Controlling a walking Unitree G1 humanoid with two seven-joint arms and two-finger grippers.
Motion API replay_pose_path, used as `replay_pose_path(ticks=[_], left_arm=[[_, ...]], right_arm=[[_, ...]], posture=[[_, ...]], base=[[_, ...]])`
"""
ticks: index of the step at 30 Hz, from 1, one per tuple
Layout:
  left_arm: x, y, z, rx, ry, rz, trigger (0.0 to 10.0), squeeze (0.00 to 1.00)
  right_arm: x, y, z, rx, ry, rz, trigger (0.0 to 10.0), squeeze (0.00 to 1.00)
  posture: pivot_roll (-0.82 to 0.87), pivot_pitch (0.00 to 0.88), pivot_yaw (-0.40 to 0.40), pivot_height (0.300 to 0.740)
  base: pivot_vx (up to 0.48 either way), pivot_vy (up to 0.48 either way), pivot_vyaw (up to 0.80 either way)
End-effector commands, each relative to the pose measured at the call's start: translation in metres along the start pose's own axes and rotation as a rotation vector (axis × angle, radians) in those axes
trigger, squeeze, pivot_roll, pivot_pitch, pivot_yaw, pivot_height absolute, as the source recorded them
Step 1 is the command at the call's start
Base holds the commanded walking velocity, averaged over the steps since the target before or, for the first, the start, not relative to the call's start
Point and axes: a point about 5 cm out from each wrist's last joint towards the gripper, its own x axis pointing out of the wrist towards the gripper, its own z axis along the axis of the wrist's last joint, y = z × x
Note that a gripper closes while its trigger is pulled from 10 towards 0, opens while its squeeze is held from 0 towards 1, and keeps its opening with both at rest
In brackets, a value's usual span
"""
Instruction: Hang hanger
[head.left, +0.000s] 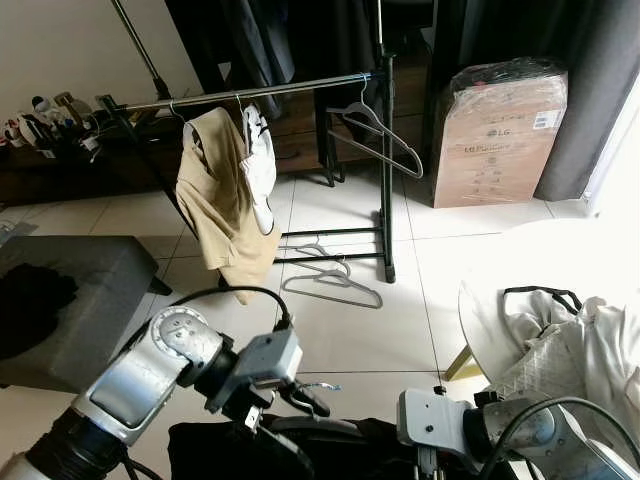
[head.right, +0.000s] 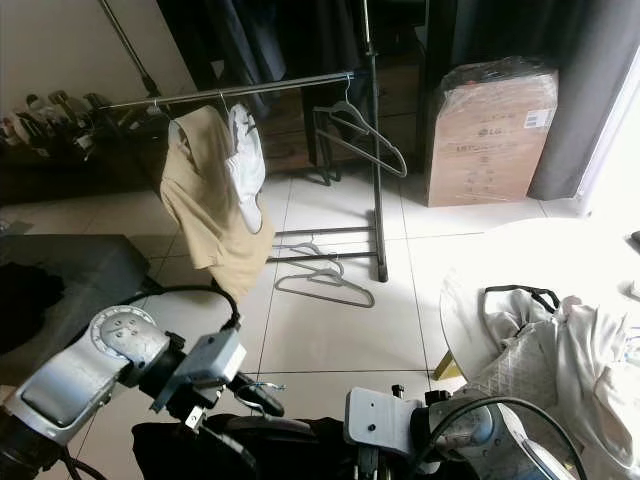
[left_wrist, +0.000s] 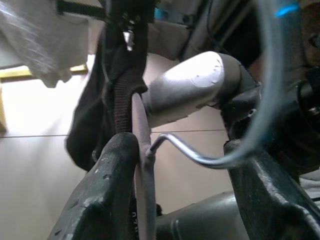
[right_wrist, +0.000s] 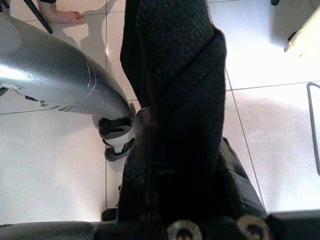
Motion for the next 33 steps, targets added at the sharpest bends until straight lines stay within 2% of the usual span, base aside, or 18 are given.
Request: replay_pose_path(ticks=[1,8,14,18,23,29,30,31,32,33], left_arm=[[0.003,-0.004,0.000,0.002,0.006,-0.031,10.0,0.00],[0.005,-0.007,-0.005,-0.008,0.052,-0.049,10.0,0.00],[0.006,-0.005,-0.014,-0.014,0.115,-0.009,10.0,0.00],[0.007,0.002,-0.011,-0.017,0.073,0.056,10.0,0.00],[0.007,-0.003,-0.009,-0.017,0.067,0.014,10.0,0.00],[0.013,-0.003,-0.007,-0.009,0.048,0.018,10.0,0.00],[0.013,-0.003,-0.007,-0.008,0.049,0.017,9.3,0.00],[0.013,-0.003,-0.007,-0.008,0.050,0.017,9.3,0.00],[0.013,-0.002,-0.007,-0.006,0.055,0.020,4.2,0.00],[0.013,-0.002,-0.007,-0.004,0.057,0.022,4.2,0.00]], right_arm=[[0.002,0.001,0.011,-0.036,-0.051,0.008,0.0,0.00],[0.002,0.001,0.011,-0.033,-0.052,0.005,0.0,0.00],[0.002,0.001,0.011,-0.032,-0.051,0.003,0.0,0.00],[0.002,0.000,0.010,-0.030,-0.049,-0.001,0.0,0.00],[0.002,0.000,0.010,-0.032,-0.048,0.001,0.0,0.00],[0.003,-0.001,0.011,-0.032,-0.050,-0.001,0.0,0.00],[0.003,-0.001,0.011,-0.031,-0.050,-0.002,0.0,0.00],[0.003,-0.001,0.011,-0.031,-0.050,-0.002,0.0,0.00],[0.003,-0.001,0.011,-0.031,-0.050,-0.002,0.0,0.00],[0.003,-0.001,0.011,-0.031,-0.049,-0.003,0.0,0.00]], posture=[[-0.19,0.134,0.190,0.740],[-0.19,0.134,0.192,0.740],[-0.19,0.134,0.192,0.740],[-0.19,0.133,0.190,0.740],[-0.19,0.133,0.191,0.740],[-0.19,0.132,0.190,0.740],[-0.19,0.133,0.191,0.740],[-0.19,0.133,0.191,0.740],[-0.19,0.132,0.192,0.740],[-0.19,0.132,0.192,0.740]], base=[[0.000,0.000,0.00],[0.000,0.000,0.00],[0.000,0.000,0.00],[0.000,0.000,0.00],[0.000,0.000,0.00],[0.000,0.000,0.00],[0.000,0.000,0.00],[0.000,0.000,0.00],[0.000,0.000,0.00],[0.000,0.000,0.00]])
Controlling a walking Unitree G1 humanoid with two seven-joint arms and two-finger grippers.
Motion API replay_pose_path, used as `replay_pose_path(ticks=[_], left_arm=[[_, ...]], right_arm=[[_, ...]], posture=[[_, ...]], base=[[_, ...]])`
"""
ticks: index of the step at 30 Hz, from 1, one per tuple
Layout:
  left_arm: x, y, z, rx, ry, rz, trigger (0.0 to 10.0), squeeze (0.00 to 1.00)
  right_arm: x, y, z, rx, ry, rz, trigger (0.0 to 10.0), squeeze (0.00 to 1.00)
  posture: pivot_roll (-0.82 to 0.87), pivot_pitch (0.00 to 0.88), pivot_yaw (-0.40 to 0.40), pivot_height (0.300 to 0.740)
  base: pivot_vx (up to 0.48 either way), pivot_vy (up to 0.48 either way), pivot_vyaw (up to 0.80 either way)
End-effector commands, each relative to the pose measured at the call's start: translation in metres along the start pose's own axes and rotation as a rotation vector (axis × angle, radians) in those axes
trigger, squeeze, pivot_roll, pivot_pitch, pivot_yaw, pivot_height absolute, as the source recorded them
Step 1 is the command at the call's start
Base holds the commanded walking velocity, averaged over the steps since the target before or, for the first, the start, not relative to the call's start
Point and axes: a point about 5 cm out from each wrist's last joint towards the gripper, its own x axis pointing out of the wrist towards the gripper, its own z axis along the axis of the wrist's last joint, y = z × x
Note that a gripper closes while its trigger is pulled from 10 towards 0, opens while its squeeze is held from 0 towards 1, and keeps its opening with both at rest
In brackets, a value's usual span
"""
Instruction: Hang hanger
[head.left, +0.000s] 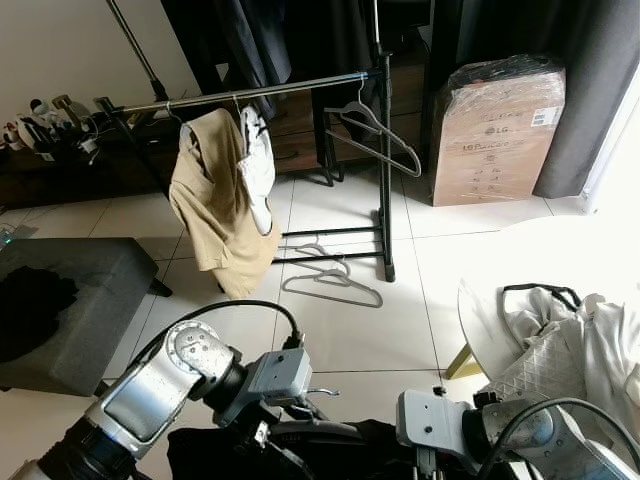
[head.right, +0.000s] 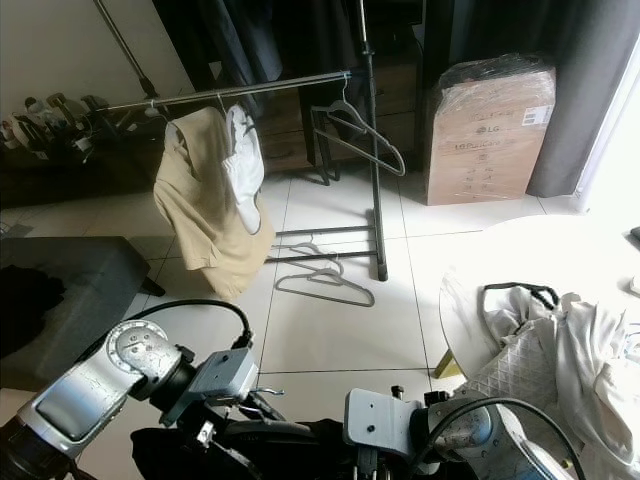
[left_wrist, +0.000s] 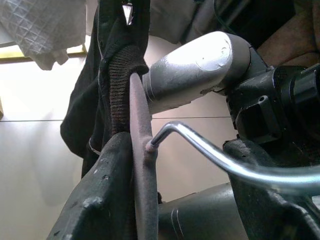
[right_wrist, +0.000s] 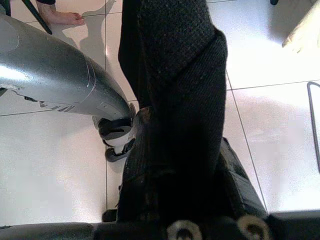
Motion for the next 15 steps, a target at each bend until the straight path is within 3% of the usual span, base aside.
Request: replay_pose_path(ticks=[1,15], left_arm=[[0.0002,-0.0020,-0.0005,0.004,0.003,0.003,0.0,0.00],[-0.0028,0.0000,-0.0025,0.011,0.028,0.024,0.0,0.00]], right_arm=[[0.0013,-0.0012,0.0105,-0.034,-0.047,-0.003,0.0,0.00],[0.0020,-0.0018,0.0098,-0.032,-0.044,-0.005,0.0,0.00]], posture=[[-0.19,0.131,0.192,0.740],[-0.19,0.129,0.192,0.740]], base=[[0.000,0.000,0.00],[0.000,0.000,0.00]])
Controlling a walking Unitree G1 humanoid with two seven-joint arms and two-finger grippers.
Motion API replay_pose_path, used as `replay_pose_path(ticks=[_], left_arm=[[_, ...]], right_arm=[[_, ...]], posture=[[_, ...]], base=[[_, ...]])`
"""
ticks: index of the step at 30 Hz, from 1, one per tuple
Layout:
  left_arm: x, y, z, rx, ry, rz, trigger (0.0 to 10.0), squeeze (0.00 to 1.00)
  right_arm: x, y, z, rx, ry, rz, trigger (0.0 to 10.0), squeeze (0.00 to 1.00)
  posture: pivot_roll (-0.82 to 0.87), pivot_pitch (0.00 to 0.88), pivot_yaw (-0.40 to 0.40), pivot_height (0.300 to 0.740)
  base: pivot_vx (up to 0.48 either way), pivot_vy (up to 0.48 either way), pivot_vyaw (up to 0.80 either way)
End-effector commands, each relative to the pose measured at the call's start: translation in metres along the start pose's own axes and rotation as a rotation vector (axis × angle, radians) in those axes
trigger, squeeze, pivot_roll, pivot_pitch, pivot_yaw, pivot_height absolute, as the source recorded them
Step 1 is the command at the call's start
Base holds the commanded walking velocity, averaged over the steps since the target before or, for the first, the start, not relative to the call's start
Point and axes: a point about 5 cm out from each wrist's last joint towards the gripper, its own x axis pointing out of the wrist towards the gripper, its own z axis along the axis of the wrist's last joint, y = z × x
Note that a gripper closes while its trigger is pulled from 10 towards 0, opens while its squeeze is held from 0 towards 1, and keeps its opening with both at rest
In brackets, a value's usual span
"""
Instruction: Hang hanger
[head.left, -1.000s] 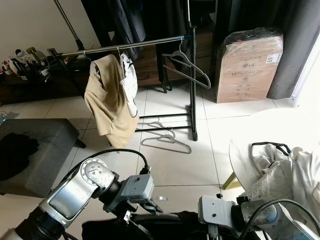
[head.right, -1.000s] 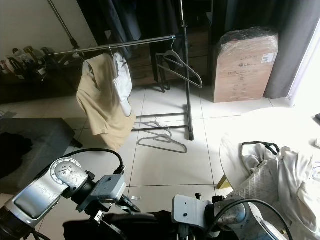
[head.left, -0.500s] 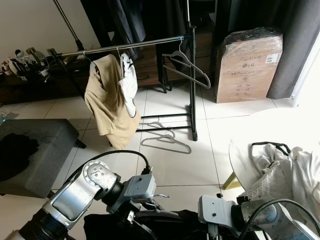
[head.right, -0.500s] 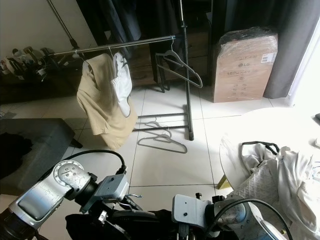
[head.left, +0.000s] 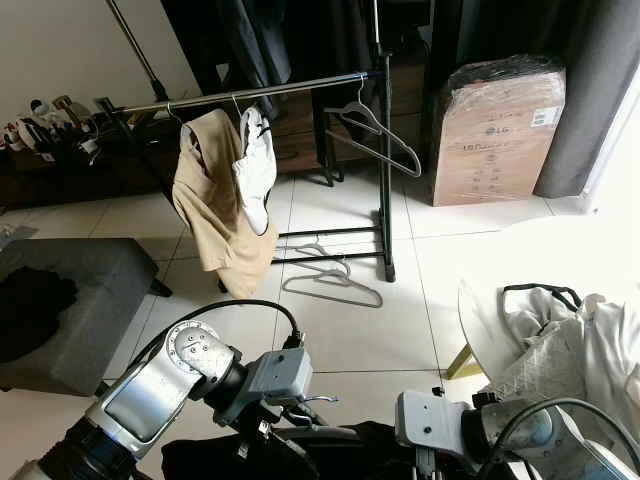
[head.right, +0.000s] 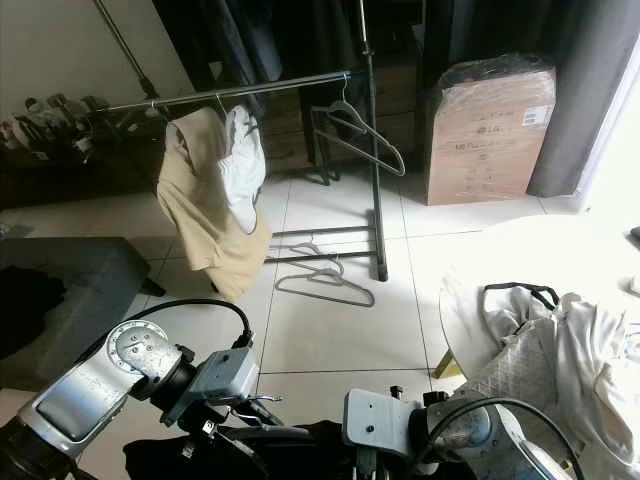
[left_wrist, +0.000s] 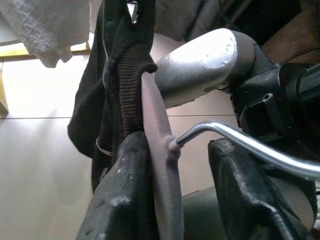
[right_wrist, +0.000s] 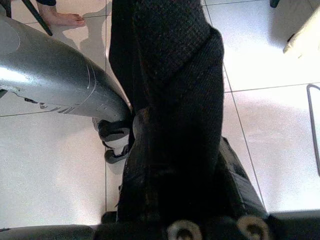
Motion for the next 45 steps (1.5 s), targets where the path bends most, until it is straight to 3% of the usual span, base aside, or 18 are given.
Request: replay_pose_path(ticks=[1,24,40,41,42,43,45], left_arm=[[-0.003,0.000,-0.003,0.008,0.025,0.010,0.0,0.00],[0.002,0.008,-0.009,0.037,0.087,0.114,0.0,0.00],[0.006,0.008,0.002,-0.014,-0.086,0.163,0.0,0.00],[0.006,0.008,0.002,-0.017,-0.092,0.167,0.0,0.00],[0.007,0.008,0.003,-0.018,-0.101,0.172,0.0,0.00],[0.006,0.008,0.003,-0.020,-0.112,0.175,0.0,0.00],[0.004,0.007,0.004,-0.027,-0.128,0.178,0.0,0.00]], right_arm=[[0.001,-0.002,0.009,-0.027,-0.043,-0.005,0.0,0.00],[0.001,-0.002,0.010,-0.023,-0.045,-0.004,0.0,0.00],[0.002,-0.006,0.012,-0.029,-0.062,-0.026,0.0,0.00],[0.001,-0.007,0.012,-0.028,-0.065,-0.034,1.8,0.00],[0.001,-0.009,0.012,-0.033,-0.070,-0.053,5.3,0.00],[0.000,-0.014,0.012,-0.037,-0.068,-0.086,10.0,0.00],[-0.001,-0.018,0.012,-0.031,-0.075,-0.108,10.0,0.00]], posture=[[-0.19,0.129,0.193,0.740],[-0.19,0.129,0.193,0.740],[-0.19,0.096,0.187,0.740],[-0.20,0.090,0.185,0.740],[-0.20,0.086,0.183,0.740],[-0.20,0.080,0.181,0.740],[-0.20,0.072,0.178,0.740]], base=[[0.000,0.000,0.00],[0.000,0.000,0.00],[0.000,0.000,0.00],[0.000,0.000,0.00],[0.000,0.000,0.00],[0.000,0.000,0.00],[0.000,0.000,0.00]])
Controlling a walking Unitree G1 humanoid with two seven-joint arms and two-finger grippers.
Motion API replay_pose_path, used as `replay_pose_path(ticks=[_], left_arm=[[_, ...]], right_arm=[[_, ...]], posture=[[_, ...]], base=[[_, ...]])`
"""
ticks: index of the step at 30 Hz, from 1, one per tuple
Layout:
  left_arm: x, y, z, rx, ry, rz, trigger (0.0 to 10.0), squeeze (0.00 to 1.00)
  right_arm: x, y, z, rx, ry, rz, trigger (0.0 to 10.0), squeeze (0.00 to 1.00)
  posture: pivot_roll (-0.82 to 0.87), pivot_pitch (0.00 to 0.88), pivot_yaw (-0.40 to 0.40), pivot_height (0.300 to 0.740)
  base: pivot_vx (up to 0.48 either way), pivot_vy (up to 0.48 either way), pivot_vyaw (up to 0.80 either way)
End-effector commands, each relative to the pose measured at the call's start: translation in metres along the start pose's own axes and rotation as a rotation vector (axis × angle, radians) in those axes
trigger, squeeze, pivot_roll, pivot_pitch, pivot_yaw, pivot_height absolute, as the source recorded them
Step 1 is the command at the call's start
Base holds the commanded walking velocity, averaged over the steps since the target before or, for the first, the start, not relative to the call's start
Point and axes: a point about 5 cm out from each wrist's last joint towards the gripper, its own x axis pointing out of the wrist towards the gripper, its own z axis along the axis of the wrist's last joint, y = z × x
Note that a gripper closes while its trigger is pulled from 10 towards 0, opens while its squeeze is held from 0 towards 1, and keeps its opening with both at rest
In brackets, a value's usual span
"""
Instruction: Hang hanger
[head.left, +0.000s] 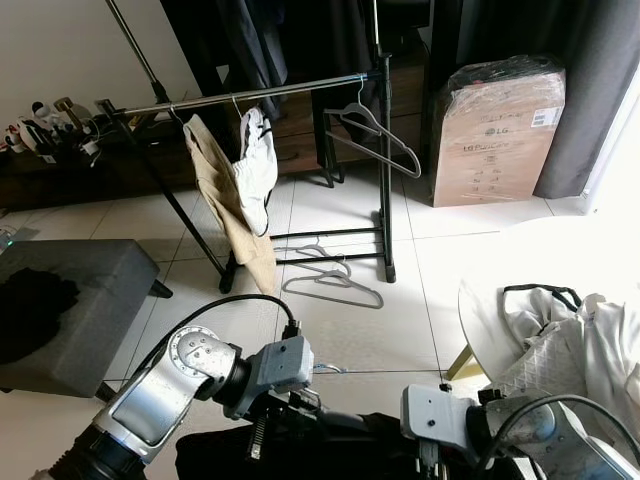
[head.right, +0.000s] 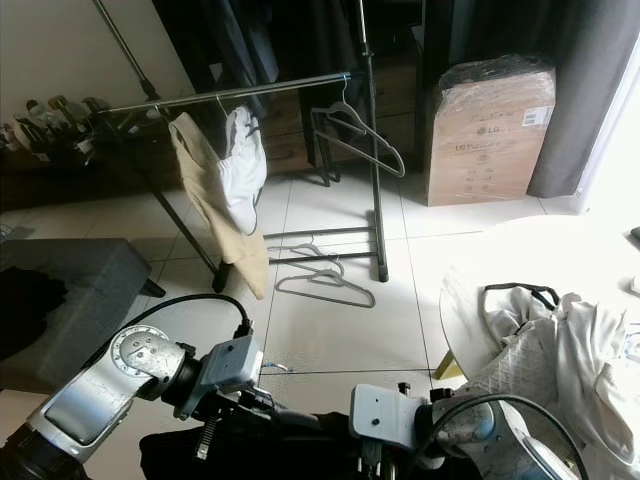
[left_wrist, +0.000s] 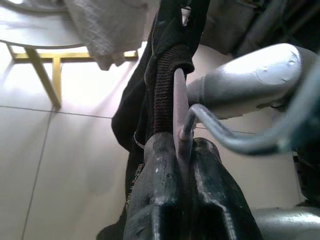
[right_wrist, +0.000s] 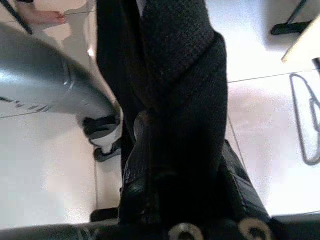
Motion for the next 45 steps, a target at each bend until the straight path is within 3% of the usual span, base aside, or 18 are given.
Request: replay_pose_path(ticks=[1,2,3,4,5,14,15,16,23,24,29,34,39,40,42,45], left_arm=[[0.001,-0.006,0.007,0.006,-0.067,-0.034,0.0,0.00],[-0.001,-0.006,0.007,0.003,-0.069,-0.031,0.0,0.00],[-0.004,-0.006,0.006,-0.001,-0.067,-0.025,0.0,0.00],[-0.005,-0.006,0.006,-0.002,-0.065,-0.023,0.0,0.00],[-0.009,-0.006,0.004,-0.007,-0.061,-0.008,0.0,0.00],[-0.015,-0.005,0.004,-0.023,-0.073,0.024,0.0,0.00],[-0.016,-0.005,0.005,-0.023,-0.075,0.024,0.0,0.00],[-0.016,-0.005,0.005,-0.026,-0.077,0.027,0.0,0.00],[-0.018,-0.008,0.003,-0.033,-0.069,0.012,0.0,0.00],[-0.019,-0.008,0.002,-0.032,-0.067,0.010,0.0,0.00],[-0.019,-0.007,0.003,-0.028,-0.060,0.005,0.0,0.00],[-0.021,-0.007,0.002,-0.017,-0.046,0.015,0.0,0.00],[-0.024,-0.007,0.002,-0.017,-0.044,0.020,0.0,0.00],[-0.025,-0.007,0.002,-0.017,-0.044,0.021,0.0,0.00],[-0.028,-0.007,0.002,-0.018,-0.043,0.026,0.0,0.00],[-0.036,-0.008,0.002,-0.018,-0.039,0.032,0.0,0.00]], right_arm=[[0.000,-0.004,0.018,-0.049,-0.089,-0.028,10.0,0.03],[0.000,-0.004,0.018,-0.048,-0.089,-0.024,10.0,0.03],[-0.002,-0.004,0.017,-0.049,-0.088,-0.015,10.0,0.63],[-0.002,-0.004,0.016,-0.048,-0.088,-0.011,10.0,0.63],[-0.004,-0.005,0.016,-0.048,-0.089,-0.007,10.0,0.98],[-0.007,-0.012,0.013,-0.061,-0.065,-0.027,10.0,0.99],[-0.007,-0.013,0.011,-0.060,-0.060,-0.031,10.0,0.69],[-0.007,-0.013,0.009,-0.062,-0.048,-0.035,10.0,0.00],[-0.011,-0.015,0.002,-0.038,-0.033,-0.061,10.0,0.00],[-0.012,-0.015,0.001,-0.025,-0.041,-0.063,10.0,1.00],[-0.014,-0.011,-0.001,-0.020,-0.039,-0.022,10.0,1.00],[-0.016,0.003,-0.008,-0.021,-0.010,0.113,10.0,1.00],[-0.016,0.001,-0.016,-0.017,0.023,0.110,10.0,1.00],[-0.016,-0.002,-0.018,-0.015,0.034,0.090,10.0,0.97],[-0.015,-0.005,-0.023,-0.005,0.049,0.060,10.0,0.00],[-0.013,-0.007,-0.034,0.026,0.076,0.031,10.0,0.00]], posture=[[-0.20,0.070,0.176,0.740],[-0.20,0.070,0.176,0.740],[-0.19,0.057,0.168,0.740],[-0.19,0.055,0.167,0.740],[-0.19,0.053,0.161,0.740],[-0.18,0.058,0.149,0.740],[-0.18,0.058,0.149,0.740],[-0.18,0.059,0.148,0.740],[-0.19,0.063,0.152,0.740],[-0.19,0.064,0.153,0.740],[-0.19,0.068,0.155,0.740],[-0.19,0.072,0.153,0.740],[-0.19,0.076,0.149,0.740],[-0.19,0.076,0.149,0.740],[-0.18,0.079,0.149,0.740],[-0.18,0.079,0.146,0.740]], base=[[0.000,0.000,0.00],[0.000,0.000,0.00],[0.000,0.000,0.00],[0.000,0.000,0.00],[0.000,0.000,0.00],[0.000,0.000,0.00],[0.000,0.000,0.00],[0.000,0.000,0.00],[0.000,0.000,0.00],[0.000,0.000,0.00],[0.000,0.000,0.00],[0.000,0.000,0.00],[0.000,0.000,0.00],[0.000,0.000,0.00],[0.000,0.000,0.00],[0.000,0.000,0.00]])
